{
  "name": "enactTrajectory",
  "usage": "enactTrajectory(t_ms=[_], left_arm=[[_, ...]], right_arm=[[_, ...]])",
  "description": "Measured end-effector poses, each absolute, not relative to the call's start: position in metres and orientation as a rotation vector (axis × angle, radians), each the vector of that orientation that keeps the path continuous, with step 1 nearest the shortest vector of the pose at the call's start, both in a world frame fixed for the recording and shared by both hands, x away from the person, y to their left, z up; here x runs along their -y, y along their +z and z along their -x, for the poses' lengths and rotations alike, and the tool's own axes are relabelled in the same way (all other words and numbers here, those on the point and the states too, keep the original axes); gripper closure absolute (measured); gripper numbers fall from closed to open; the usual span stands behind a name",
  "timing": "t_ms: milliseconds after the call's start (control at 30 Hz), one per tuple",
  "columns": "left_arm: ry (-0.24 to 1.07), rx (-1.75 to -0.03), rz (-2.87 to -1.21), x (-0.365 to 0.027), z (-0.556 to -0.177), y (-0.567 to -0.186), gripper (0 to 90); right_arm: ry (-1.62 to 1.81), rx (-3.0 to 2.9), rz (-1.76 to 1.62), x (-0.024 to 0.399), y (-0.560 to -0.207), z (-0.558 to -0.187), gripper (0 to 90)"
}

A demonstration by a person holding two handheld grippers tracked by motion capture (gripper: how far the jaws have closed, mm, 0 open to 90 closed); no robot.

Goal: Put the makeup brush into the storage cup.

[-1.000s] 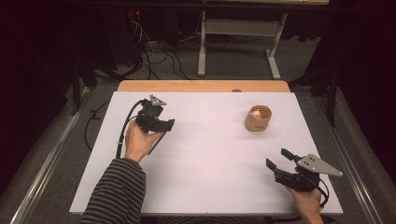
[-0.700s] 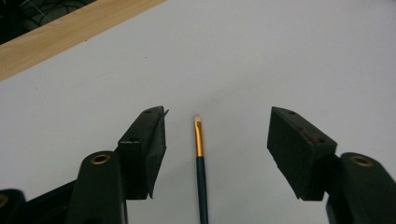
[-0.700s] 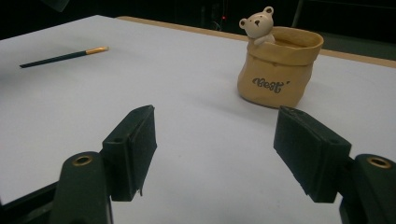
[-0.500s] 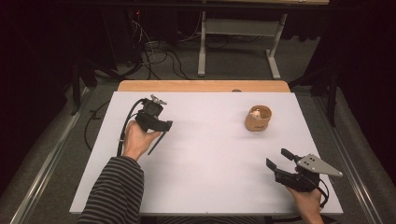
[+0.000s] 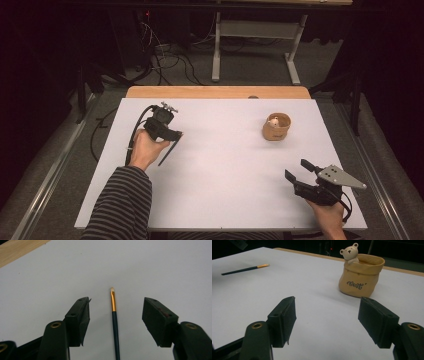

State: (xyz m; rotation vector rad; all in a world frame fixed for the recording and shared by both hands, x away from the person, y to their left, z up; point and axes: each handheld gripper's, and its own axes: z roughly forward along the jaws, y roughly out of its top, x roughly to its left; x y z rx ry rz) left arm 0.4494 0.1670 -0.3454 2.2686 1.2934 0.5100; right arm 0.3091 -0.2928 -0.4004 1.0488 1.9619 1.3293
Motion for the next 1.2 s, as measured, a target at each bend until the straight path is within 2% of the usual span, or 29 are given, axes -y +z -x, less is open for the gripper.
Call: enactTrajectory(t_ms=[867,1200], left_arm=[[0.382,-1.347,-2.405,-0.167,-0.463,-0.363,47.1],[0.338,-1.357,-2.471,-0.163,-0.467,-0.374,54.0]], right_arm=[[1.319,-1.963,-1.058,0.293,-0.400,-0.309,32.9],[1.317,-1.958,-1.049,0.293,-0.400,-0.309,33.2]])
